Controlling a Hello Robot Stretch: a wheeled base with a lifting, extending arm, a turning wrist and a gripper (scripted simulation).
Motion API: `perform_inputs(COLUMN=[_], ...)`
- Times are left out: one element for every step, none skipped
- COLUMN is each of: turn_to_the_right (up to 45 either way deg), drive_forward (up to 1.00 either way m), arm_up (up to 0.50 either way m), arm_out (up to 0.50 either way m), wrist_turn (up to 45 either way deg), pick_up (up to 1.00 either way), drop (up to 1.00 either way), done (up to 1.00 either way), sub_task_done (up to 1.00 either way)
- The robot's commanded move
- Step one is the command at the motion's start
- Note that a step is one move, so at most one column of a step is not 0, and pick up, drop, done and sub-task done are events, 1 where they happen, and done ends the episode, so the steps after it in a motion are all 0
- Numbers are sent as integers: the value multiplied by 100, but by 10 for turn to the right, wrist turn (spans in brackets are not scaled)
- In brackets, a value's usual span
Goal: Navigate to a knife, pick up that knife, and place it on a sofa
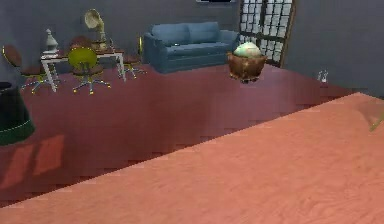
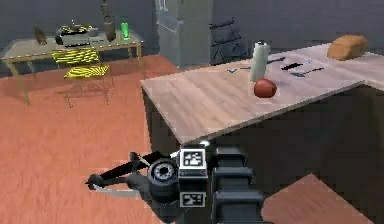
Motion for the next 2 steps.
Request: perform_inputs(turn_to_the_right=[0,0], drive_forward=[100,100], arm_up=[0,0], arm_out=[0,0], wrist_turn=[0,0], pick_up=[0,0], drop=[0,0], done=[0,0], sub_task_done=[0,0])
